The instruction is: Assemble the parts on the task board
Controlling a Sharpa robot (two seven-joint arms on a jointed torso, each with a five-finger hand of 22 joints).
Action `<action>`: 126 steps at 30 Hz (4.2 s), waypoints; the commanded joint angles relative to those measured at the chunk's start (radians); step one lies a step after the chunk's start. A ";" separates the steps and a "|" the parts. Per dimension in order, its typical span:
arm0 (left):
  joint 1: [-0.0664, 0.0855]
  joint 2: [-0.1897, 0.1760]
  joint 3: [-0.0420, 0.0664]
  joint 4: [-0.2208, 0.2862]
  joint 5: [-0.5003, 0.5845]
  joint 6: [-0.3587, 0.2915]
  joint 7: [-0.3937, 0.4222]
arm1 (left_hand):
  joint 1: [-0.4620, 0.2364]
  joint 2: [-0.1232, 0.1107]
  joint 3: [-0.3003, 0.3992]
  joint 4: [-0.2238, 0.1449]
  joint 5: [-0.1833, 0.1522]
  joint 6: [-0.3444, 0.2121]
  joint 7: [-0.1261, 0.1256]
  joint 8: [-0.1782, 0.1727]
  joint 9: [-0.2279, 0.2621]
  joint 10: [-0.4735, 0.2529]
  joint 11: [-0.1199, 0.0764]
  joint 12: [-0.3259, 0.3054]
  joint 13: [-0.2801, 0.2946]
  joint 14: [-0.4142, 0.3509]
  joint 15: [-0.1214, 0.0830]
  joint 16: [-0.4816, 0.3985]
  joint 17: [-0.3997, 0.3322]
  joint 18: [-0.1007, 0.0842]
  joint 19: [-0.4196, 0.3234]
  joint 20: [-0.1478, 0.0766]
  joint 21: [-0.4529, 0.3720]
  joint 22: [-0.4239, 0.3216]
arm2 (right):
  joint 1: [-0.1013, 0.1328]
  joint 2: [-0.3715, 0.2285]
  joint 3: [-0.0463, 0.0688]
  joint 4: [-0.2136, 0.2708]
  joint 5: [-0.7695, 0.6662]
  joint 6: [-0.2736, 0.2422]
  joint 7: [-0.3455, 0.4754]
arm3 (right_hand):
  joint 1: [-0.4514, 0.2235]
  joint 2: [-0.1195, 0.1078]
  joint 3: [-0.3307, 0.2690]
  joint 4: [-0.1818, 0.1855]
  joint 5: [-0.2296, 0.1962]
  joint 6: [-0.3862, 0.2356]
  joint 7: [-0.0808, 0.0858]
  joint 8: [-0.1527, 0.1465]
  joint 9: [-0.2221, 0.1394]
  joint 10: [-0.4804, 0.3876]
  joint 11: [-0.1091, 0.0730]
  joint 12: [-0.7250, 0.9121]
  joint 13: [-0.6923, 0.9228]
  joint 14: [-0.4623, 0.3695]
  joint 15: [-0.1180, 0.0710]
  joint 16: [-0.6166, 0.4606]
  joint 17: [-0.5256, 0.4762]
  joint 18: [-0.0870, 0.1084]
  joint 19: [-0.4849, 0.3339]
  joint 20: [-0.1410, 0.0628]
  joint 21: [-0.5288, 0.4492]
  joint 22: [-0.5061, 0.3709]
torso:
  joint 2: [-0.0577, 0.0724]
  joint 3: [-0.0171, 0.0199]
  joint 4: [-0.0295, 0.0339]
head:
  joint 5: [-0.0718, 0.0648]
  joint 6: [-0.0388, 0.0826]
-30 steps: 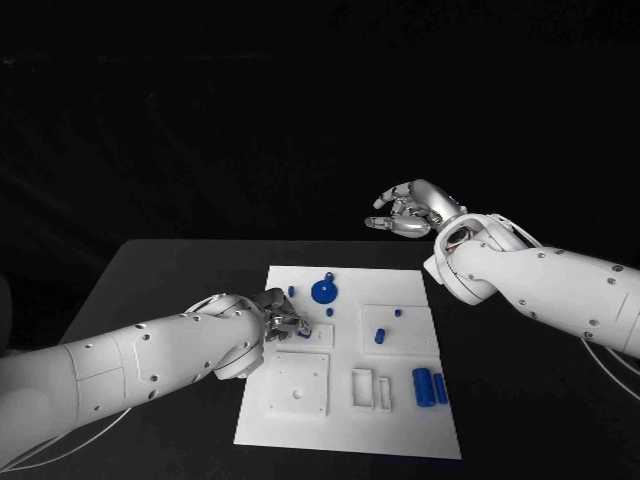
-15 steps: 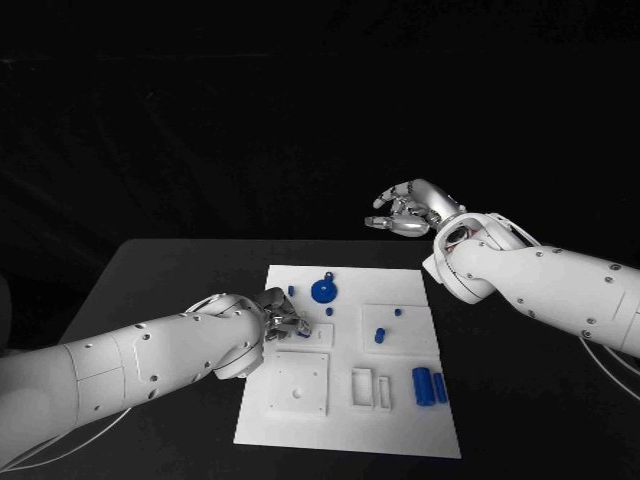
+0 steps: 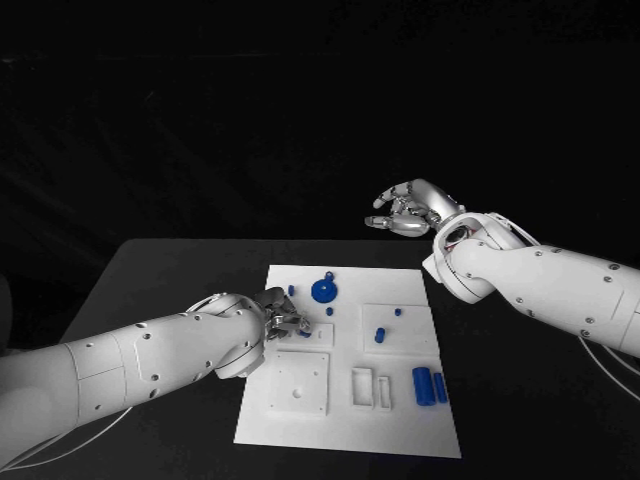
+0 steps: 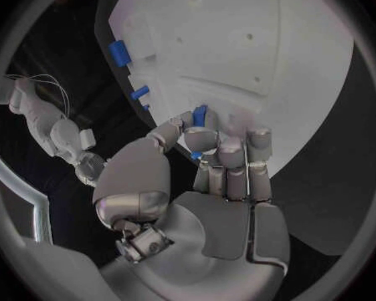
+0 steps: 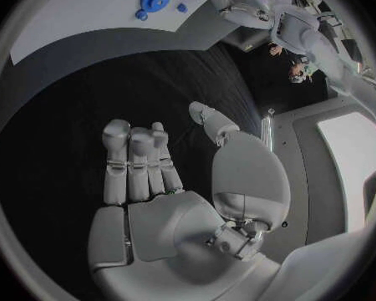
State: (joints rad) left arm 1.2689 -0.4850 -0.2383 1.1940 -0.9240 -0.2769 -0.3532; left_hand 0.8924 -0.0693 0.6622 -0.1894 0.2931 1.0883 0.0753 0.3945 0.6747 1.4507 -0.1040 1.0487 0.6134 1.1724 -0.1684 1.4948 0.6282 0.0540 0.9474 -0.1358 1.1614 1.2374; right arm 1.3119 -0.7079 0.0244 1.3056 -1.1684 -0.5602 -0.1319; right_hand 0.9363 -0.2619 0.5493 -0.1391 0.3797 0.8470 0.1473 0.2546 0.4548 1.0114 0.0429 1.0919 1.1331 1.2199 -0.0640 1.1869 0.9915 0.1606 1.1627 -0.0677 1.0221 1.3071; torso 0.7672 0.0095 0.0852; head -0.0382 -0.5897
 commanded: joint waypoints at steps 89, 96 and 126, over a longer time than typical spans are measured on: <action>0.001 0.045 -0.001 -0.042 -0.021 0.164 -0.029 | -0.058 0.077 0.007 -0.027 0.078 0.205 -0.114 0.060 0.134 -0.045 -0.039 0.073 -0.030 0.062 -0.061 0.023 -0.029 0.021 0.013 -0.128 -0.010 0.018 | -0.003 0.018 0.000 -0.021 -0.001 0.033 0.000 | 0.007 -0.001 -0.007 0.009 0.018 0.003 0.008 0.006 0.001 -0.010 -0.001 0.011 -0.008 -0.006 -0.004 -0.007 0.000 0.101 0.002 0.003 -0.006 0.004 | 0.000 0.0003 0.0011 | 0.000 -0.007; 0.002 0.042 0.000 -0.050 -0.024 0.157 -0.031 | -0.068 0.083 0.006 -0.027 0.066 0.203 -0.115 0.063 0.132 -0.046 -0.039 0.075 -0.033 0.061 -0.062 0.024 -0.031 0.022 0.012 -0.128 -0.010 0.020 | -0.007 0.018 0.000 -0.023 -0.001 0.033 0.001 | 0.008 0.000 -0.007 0.010 0.019 0.003 0.008 0.006 0.001 -0.010 -0.001 0.011 -0.009 -0.007 -0.004 -0.007 0.000 0.101 0.002 0.003 -0.007 0.004 | 0.000 0.0003 0.0004 | 0.000 -0.008; 0.006 0.043 0.000 -0.060 -0.007 0.116 -0.026 | -0.063 -0.020 0.011 0.032 -0.122 0.155 -0.099 0.035 0.104 -0.059 -0.026 0.051 -0.082 0.042 -0.060 -0.004 -0.061 0.024 0.007 -0.129 -0.028 0.027 | -0.007 0.014 0.000 -0.025 -0.001 0.037 0.000 | 0.007 0.000 -0.008 0.011 0.026 0.002 0.008 0.006 0.001 -0.012 -0.001 0.013 -0.011 -0.007 -0.004 -0.007 0.000 0.101 0.001 0.003 -0.007 0.005 | 0.000 -0.0011 0.0013 | -0.008 -0.006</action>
State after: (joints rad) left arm 1.2770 -0.4440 -0.2365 1.1367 -0.9401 -0.1425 -0.3756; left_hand 0.8289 -0.0820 0.6732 -0.1644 0.1731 1.1664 0.0428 0.4345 0.7788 1.4350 -0.0935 1.1035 0.5327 1.1882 -0.1839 1.4941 0.5677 0.0699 0.9543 -0.1358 1.1373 1.2630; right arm 1.3049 -0.6937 0.0242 1.2810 -1.1678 -0.5351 -0.1358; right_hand 0.9363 -0.2619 0.5439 -0.1337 0.3990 0.8499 0.1485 0.2546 0.4541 1.0044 0.0430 1.0995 1.1238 1.2161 -0.0674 1.1830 0.9914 0.1608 1.1591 -0.0640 1.0182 1.3077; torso 0.7666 0.0085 0.0867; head -0.0459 -0.5959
